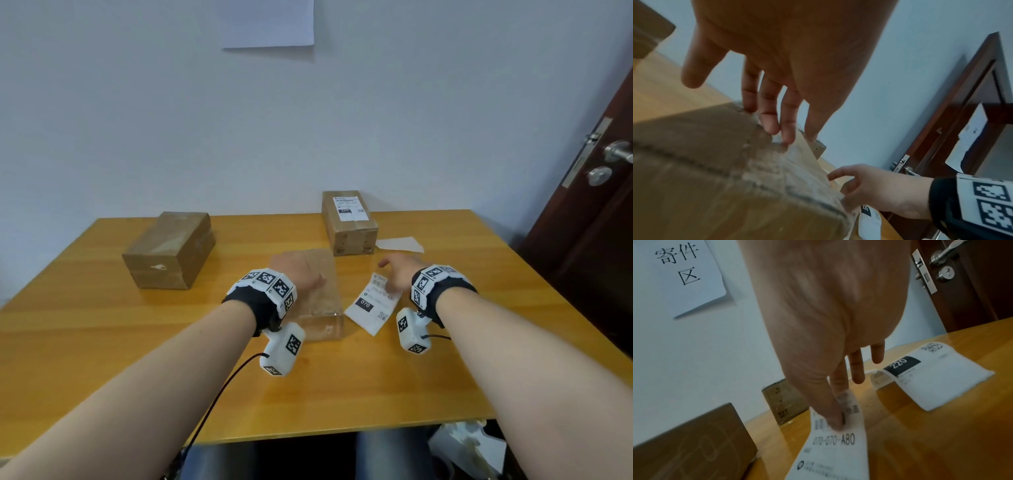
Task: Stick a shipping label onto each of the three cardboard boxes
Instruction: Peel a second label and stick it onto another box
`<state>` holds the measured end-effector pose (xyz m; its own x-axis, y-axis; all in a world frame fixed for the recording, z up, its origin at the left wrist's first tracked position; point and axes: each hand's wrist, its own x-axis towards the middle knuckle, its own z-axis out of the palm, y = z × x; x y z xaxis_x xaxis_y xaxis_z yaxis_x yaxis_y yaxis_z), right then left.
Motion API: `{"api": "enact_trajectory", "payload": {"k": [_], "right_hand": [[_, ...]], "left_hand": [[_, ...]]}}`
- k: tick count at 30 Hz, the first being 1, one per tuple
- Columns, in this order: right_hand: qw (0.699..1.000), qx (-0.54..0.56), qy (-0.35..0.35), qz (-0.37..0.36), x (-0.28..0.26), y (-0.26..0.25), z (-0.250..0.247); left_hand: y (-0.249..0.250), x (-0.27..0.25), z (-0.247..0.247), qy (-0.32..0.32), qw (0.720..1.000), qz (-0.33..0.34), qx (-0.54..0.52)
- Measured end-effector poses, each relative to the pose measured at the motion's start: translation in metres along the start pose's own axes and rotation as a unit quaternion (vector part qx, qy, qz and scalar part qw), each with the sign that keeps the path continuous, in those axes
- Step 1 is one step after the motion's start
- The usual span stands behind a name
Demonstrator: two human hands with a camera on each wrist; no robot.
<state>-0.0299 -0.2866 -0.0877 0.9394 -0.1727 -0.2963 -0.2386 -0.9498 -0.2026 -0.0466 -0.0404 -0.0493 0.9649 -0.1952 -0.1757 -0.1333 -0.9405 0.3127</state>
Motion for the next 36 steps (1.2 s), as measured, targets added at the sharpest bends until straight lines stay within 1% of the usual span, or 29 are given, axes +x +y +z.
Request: {"api": "enact_trajectory", "payload": {"k": [2, 3, 6, 9, 10, 11, 12, 13, 14, 15, 19, 22, 25, 27, 33, 36], "right_hand": [[0.996, 0.079, 0.039, -0.019, -0.001, -0.003, -0.004], [0.989, 0.128, 0.059, -0.034, -0.002, -0.006, -0.008], [0.958, 0.253, 0.118, -0.072, -0.003, -0.015, -0.025], [0.921, 0.343, 0.163, -0.088, -0.008, -0.028, -0.042], [0.91, 0.362, 0.177, -0.096, -0.011, -0.033, -0.047], [0.902, 0.373, 0.189, -0.105, -0.013, -0.037, -0.051], [0.895, 0.381, 0.197, -0.12, -0.015, -0.042, -0.055], [0.889, 0.387, 0.203, -0.136, -0.017, -0.047, -0.059], [0.882, 0.395, 0.206, -0.151, -0.02, -0.052, -0.062], [0.875, 0.407, 0.208, -0.163, -0.023, -0.058, -0.066], [0.844, 0.46, 0.194, -0.195, -0.036, -0.081, -0.074], [0.833, 0.482, 0.178, -0.205, -0.043, -0.092, -0.073], [0.816, 0.517, 0.158, -0.205, -0.046, -0.098, -0.071], [0.811, 0.525, 0.152, -0.208, -0.047, -0.1, -0.071], [0.828, 0.492, 0.163, -0.213, -0.042, -0.103, -0.065], [0.828, 0.488, 0.165, -0.219, -0.04, -0.105, -0.063]], "left_hand": [[0.0, 0.0, 0.007, 0.013, 1.0, -0.006, 0.003], [0.001, 0.001, 0.011, 0.01, 1.0, -0.007, 0.007], [0.003, 0.002, 0.021, 0.005, 1.0, -0.003, -0.004], [0.002, 0.003, 0.019, -0.015, 0.999, 0.011, -0.032], [0.001, 0.005, 0.014, 0.001, 0.999, 0.017, -0.04], [0.001, 0.006, 0.007, 0.038, 0.997, 0.025, -0.063], [0.002, 0.008, -0.002, 0.085, 0.99, 0.033, -0.108], [0.002, 0.01, -0.011, 0.127, 0.976, 0.044, -0.172], [0.003, 0.011, -0.019, 0.155, 0.958, 0.059, -0.236], [0.007, 0.01, -0.026, 0.164, 0.943, 0.075, -0.28], [0.018, 0.008, -0.04, 0.152, 0.916, 0.127, -0.348], [0.018, 0.009, -0.043, 0.16, 0.895, 0.13, -0.396], [0.014, 0.01, -0.045, 0.162, 0.882, 0.131, -0.423], [0.013, 0.011, -0.044, 0.166, 0.874, 0.129, -0.437], [0.009, 0.012, -0.044, 0.187, 0.865, 0.134, -0.447], [0.009, 0.015, -0.045, 0.175, 0.849, 0.126, -0.482]]}}
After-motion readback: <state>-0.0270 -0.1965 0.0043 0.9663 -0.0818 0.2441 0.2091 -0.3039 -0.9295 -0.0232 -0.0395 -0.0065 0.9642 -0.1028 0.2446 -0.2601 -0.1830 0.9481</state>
